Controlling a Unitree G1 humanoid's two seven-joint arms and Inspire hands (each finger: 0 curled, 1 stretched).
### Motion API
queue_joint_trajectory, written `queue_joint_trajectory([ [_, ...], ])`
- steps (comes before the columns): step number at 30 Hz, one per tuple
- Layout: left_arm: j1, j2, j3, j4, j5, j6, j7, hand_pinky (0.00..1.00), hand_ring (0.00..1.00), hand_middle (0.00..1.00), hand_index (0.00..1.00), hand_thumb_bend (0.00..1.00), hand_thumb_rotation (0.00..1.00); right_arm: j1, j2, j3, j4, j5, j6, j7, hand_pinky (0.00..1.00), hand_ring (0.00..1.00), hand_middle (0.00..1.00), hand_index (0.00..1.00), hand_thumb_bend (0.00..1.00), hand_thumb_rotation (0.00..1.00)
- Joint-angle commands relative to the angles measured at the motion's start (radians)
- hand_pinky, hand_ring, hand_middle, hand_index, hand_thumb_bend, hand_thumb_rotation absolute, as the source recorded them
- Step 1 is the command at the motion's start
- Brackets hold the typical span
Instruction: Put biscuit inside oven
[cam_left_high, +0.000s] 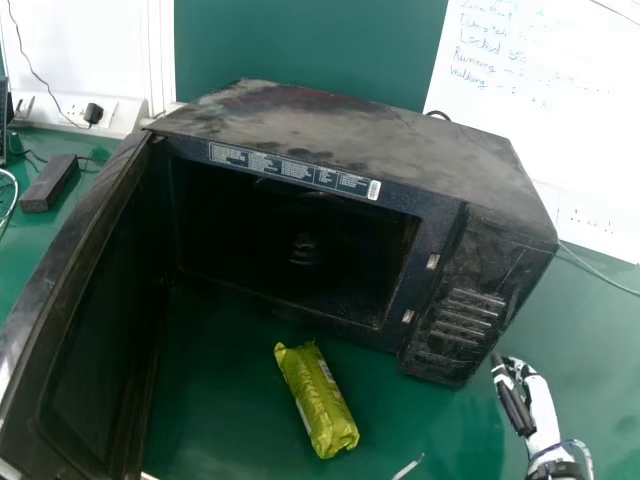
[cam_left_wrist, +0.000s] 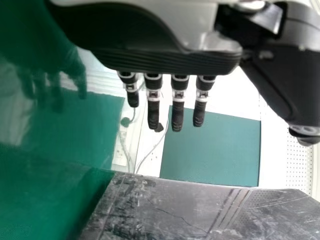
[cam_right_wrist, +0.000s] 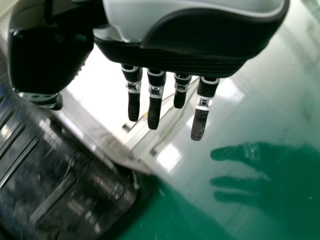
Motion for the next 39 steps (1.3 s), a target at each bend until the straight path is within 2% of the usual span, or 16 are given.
queue_joint_trajectory([
  [1,0.028,-0.015,-0.003,0.014,0.005,0.011,-0.005,0.83,0.87,0.89,0.91,0.60,0.63,0.021,-0.031,0.001,-0.029,-0.010,0.015,0.034,0.71,0.81,0.85,0.86,0.75,0.49],
  [11,0.030,-0.015,-0.006,0.010,0.010,0.010,0.005,0.82,0.86,0.88,0.91,0.62,0.64,0.055,-0.074,-0.010,-0.163,-0.025,0.113,0.135,0.74,0.82,0.86,0.87,0.76,0.42],
  [16,0.031,-0.017,-0.004,0.007,0.006,0.015,0.005,0.82,0.86,0.88,0.90,0.64,0.63,0.087,-0.110,-0.005,-0.233,-0.056,0.125,0.182,0.74,0.83,0.86,0.87,0.77,0.44],
  [18,0.033,-0.018,-0.007,0.003,0.009,0.012,0.007,0.82,0.86,0.88,0.90,0.63,0.64,0.098,-0.131,0.006,-0.283,-0.083,0.147,0.209,0.68,0.79,0.85,0.86,0.77,0.44],
  [20,0.035,-0.019,-0.009,0.001,0.011,0.004,0.005,0.82,0.86,0.88,0.90,0.62,0.64,0.111,-0.160,0.019,-0.329,-0.122,0.161,0.237,0.65,0.77,0.83,0.85,0.81,0.48],
  [23,0.034,-0.022,-0.008,0.001,0.008,0.006,0.004,0.82,0.87,0.88,0.90,0.62,0.64,0.120,-0.183,0.043,-0.407,-0.173,0.199,0.275,0.69,0.79,0.83,0.84,0.85,0.48],
  [29,0.036,-0.027,-0.009,-0.006,0.005,0.010,0.001,0.82,0.86,0.87,0.88,0.62,0.63,0.119,-0.189,0.092,-0.526,-0.259,0.253,0.331,0.72,0.81,0.83,0.85,0.86,0.42],
  [34,0.040,-0.028,-0.012,-0.011,0.012,-0.001,0.004,0.82,0.86,0.88,0.88,0.62,0.64,0.104,-0.189,0.128,-0.555,-0.349,0.230,0.375,0.71,0.80,0.83,0.86,0.87,0.46],
  [39,0.039,-0.029,-0.013,-0.012,0.010,0.005,0.008,0.82,0.86,0.88,0.88,0.63,0.64,0.063,-0.143,0.184,-0.555,-0.462,0.203,0.439,0.69,0.79,0.83,0.87,0.90,0.48],
])
